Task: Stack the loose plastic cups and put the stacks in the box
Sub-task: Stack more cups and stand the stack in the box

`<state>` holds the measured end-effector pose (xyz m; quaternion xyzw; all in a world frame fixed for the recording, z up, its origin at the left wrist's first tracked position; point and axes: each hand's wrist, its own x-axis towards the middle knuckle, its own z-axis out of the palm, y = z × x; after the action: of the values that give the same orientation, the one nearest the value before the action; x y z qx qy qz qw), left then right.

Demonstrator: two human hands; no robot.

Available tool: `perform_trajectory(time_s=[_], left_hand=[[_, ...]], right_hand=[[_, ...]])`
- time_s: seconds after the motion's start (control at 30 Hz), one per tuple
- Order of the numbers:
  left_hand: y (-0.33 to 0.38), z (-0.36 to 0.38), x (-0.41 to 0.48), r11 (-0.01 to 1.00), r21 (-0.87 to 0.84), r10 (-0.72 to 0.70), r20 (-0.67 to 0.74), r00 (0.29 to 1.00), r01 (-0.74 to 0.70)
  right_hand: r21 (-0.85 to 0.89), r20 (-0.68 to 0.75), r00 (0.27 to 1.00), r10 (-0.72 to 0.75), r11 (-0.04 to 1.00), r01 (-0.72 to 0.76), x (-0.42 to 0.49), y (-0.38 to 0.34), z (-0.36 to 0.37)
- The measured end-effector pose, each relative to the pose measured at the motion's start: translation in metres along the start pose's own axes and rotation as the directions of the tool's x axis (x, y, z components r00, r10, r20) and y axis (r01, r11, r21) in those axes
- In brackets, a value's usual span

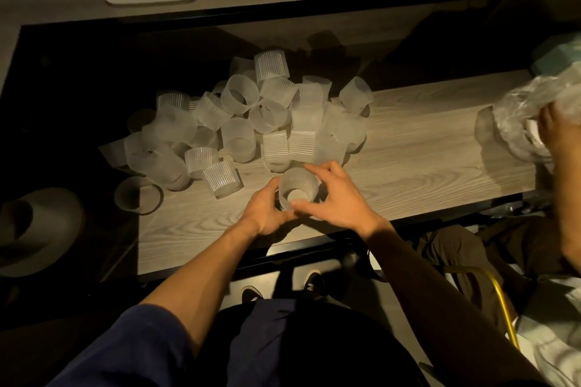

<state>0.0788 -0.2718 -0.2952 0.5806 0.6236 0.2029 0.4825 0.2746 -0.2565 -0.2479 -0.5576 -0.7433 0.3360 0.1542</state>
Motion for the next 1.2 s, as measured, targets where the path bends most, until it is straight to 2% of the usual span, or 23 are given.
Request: perform_trajectory(time_s=[0.07,0.13,0.17,0.23,0.3,0.37,0.73,1.0,1.07,1.13,1.2], left_hand=[[0.000,0.000,0.000,1.000,-0.004,-0.017,-0.009,1.000,0.017],[0.002,-0.001,-0.001,0.999,0.001,-0.033,-0.009,0.999,0.033],[0.002,0.000,-0.001,0.999,0.010,-0.038,-0.010,0.999,0.038],[0.004,-0.001,0.000,0.999,0.025,-0.031,-0.011,0.999,0.031],[0.004,-0.003,0.000,0.998,0.052,-0.024,-0.012,1.000,0.024],[0.005,-0.004,0.000,0.997,0.074,-0.029,-0.005,1.000,0.029],[0.007,-0.005,0.001,0.995,0.091,-0.035,0.017,0.999,0.033],[0.006,-0.005,0.001,0.996,0.089,-0.030,0.020,0.999,0.028],[0.005,-0.005,0.001,0.997,0.072,-0.027,0.014,1.000,0.026],[0.005,-0.004,0.002,0.998,0.052,-0.027,0.003,1.000,0.027],[0.004,-0.002,0.002,0.999,0.035,-0.026,-0.002,1.000,0.026]], right_hand=[[0.177,-0.188,0.976,0.105,0.982,-0.072,0.003,-0.002,-0.006],[0.262,-0.400,0.879,0.260,0.951,-0.162,0.010,-0.002,-0.009],[0.267,-0.461,0.830,0.315,0.941,-0.210,0.015,-0.001,-0.011],[0.253,-0.468,0.786,0.404,0.913,-0.319,0.025,0.002,-0.014],[0.236,-0.407,0.775,0.484,0.875,-0.422,0.036,0.004,-0.018],[0.237,-0.377,0.771,0.514,0.858,-0.456,0.045,0.004,-0.022],[0.284,-0.389,0.751,0.533,0.845,-0.453,0.073,0.014,-0.029],[0.362,-0.584,0.703,0.405,0.906,-0.221,0.057,-0.007,-0.044],[0.413,-0.558,0.743,0.369,0.900,-0.137,0.047,-0.019,-0.049],[0.406,-0.481,0.833,0.274,0.911,-0.065,0.032,-0.028,-0.049],[0.344,-0.346,0.928,0.135,0.939,-0.008,0.016,-0.030,-0.042]])
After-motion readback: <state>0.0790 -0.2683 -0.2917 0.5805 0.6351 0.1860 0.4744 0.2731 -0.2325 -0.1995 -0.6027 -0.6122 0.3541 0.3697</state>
